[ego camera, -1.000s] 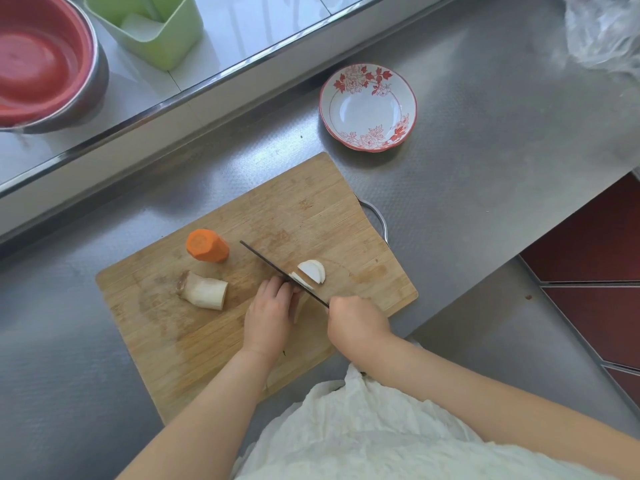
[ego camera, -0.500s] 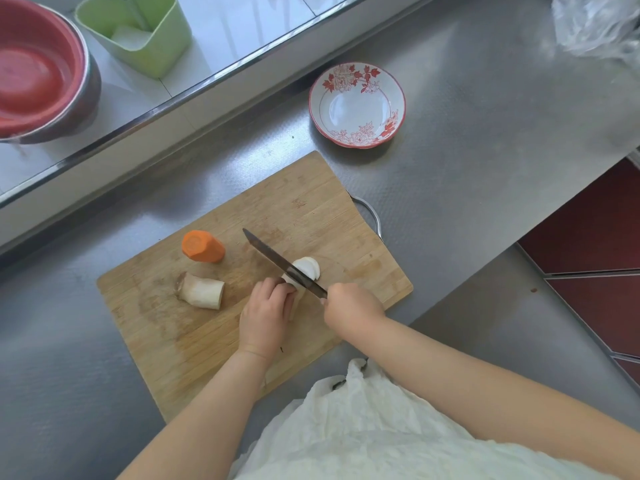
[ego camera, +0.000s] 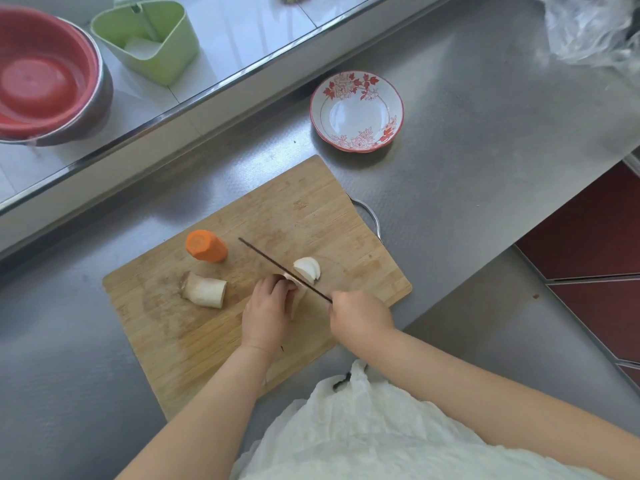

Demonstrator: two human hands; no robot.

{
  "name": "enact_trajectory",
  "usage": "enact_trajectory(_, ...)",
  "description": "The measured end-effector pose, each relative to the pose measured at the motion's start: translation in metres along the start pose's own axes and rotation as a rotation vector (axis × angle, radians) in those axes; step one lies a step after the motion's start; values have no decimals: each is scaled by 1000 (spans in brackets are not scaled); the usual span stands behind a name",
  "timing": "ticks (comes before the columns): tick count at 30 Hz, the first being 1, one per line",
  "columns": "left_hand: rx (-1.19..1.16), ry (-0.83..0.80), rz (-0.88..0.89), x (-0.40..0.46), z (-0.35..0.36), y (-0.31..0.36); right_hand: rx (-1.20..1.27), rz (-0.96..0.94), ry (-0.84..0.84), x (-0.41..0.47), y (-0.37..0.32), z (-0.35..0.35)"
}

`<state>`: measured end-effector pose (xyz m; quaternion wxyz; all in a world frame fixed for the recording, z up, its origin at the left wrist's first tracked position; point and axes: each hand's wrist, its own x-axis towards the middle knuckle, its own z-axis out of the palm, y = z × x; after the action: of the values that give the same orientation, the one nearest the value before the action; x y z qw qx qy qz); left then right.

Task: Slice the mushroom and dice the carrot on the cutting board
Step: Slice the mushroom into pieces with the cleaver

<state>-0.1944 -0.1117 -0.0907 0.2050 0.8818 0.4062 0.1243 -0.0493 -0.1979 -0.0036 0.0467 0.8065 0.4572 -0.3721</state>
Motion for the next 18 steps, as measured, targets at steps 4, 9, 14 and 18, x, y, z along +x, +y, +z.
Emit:
enact_trajectory(4, 10, -4, -8, 1, -2, 1, -51, -14, -9, -7, -7, 2)
enact_trajectory(9, 19, -11, -29, 0, 0, 0, -53, -4, -31, -9, -12, -1)
enact_trajectory(14, 7, -11, 2, 1, -2, -1, -65, 39, -74, -5, -20, -3)
enact_trajectory(18, 11, -27, 4, 1, 0, -4, -63, 43, -96, 0, -22, -5)
